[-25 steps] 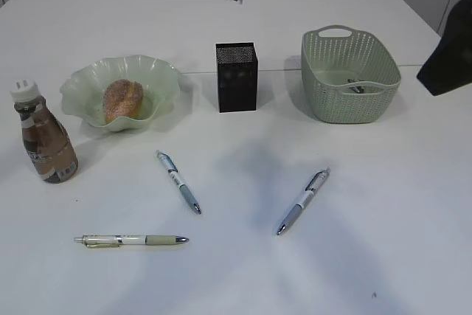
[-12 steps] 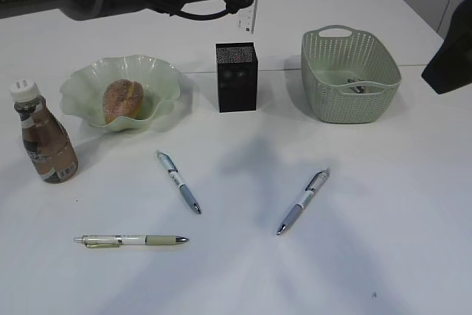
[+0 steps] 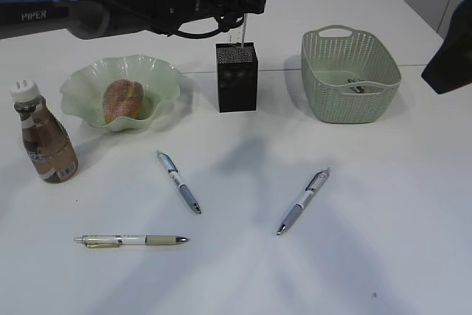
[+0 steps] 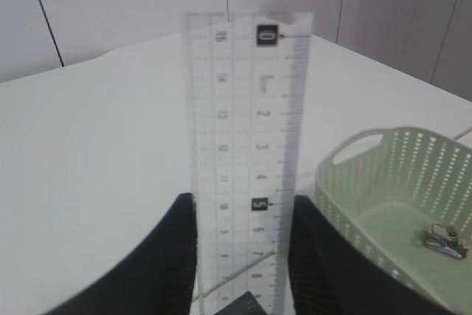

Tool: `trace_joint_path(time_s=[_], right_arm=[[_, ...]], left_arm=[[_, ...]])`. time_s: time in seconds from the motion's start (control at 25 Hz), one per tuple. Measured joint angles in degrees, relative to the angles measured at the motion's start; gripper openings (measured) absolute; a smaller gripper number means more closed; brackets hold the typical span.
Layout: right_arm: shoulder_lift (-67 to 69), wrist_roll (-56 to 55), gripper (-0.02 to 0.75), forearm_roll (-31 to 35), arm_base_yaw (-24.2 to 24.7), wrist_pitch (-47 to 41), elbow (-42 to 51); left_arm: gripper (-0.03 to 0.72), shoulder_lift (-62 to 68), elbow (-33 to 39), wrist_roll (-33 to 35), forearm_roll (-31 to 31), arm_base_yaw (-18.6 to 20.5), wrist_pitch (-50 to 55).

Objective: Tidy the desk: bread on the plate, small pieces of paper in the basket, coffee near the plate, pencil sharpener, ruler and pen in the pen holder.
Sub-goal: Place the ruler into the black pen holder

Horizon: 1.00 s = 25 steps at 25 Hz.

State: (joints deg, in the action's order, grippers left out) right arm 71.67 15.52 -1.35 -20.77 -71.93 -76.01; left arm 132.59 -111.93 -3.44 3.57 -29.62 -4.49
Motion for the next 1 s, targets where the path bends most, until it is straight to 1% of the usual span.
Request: trace_joint_path(time_s=[0.24, 1.0], right_arm=[[0.00, 0.00, 0.406, -0.08, 0.00, 0.00, 0.00], [0.00, 0.11, 0.406, -0.08, 0.00, 0.00, 0.00]], left_arm=[[0.244, 1.47, 0.00, 0.00, -1.92, 0.58, -0.74], [0.244, 2.59, 0.00, 0.00, -2.09, 0.58, -0.96]])
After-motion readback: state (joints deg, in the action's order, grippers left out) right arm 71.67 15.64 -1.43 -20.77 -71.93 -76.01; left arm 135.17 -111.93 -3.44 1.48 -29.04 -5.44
